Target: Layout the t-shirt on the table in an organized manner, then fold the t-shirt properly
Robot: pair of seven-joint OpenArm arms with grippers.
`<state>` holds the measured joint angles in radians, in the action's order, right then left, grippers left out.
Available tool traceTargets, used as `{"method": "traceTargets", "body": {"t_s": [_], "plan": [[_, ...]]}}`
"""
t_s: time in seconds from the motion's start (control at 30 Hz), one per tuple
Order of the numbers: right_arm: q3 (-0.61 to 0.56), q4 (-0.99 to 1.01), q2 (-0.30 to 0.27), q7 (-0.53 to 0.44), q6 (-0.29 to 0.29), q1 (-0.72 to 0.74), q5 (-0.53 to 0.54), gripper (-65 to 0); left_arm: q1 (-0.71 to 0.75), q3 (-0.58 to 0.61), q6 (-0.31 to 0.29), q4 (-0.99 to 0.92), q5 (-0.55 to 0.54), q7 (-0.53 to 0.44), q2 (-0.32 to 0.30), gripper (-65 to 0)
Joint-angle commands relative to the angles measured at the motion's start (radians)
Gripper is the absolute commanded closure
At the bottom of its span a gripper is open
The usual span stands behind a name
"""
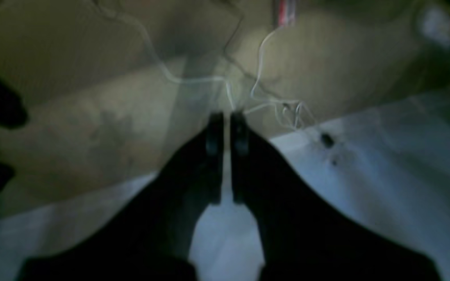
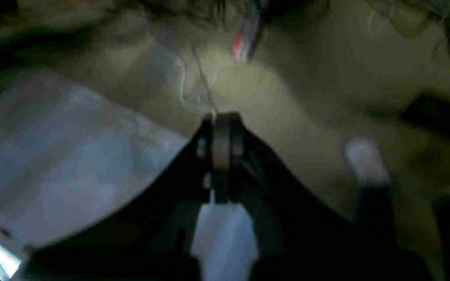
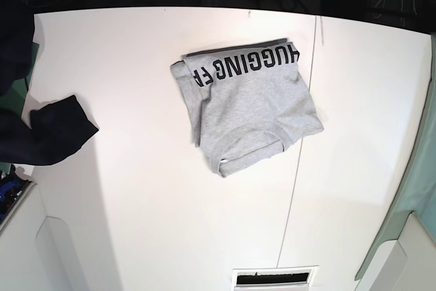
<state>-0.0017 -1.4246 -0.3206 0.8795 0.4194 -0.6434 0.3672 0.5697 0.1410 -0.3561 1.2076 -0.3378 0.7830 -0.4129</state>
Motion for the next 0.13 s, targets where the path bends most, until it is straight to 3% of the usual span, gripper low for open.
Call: {"method": "traceTargets", "body": {"t_s": [0.0, 0.1], "plan": [[0.003, 0.022, -0.008, 0.036, 0.003, 0.005, 0.014, 0.0, -0.011, 0.032, 0.010, -0.026, 0.021, 0.008, -0.002, -4.1], [0.003, 0.080, -0.009, 0.123, 0.006, 0.020, 0.045, 0.0, -0.067, 0.121, 0.009, -0.091, 0.079, 0.007, 0.013, -4.1]]}}
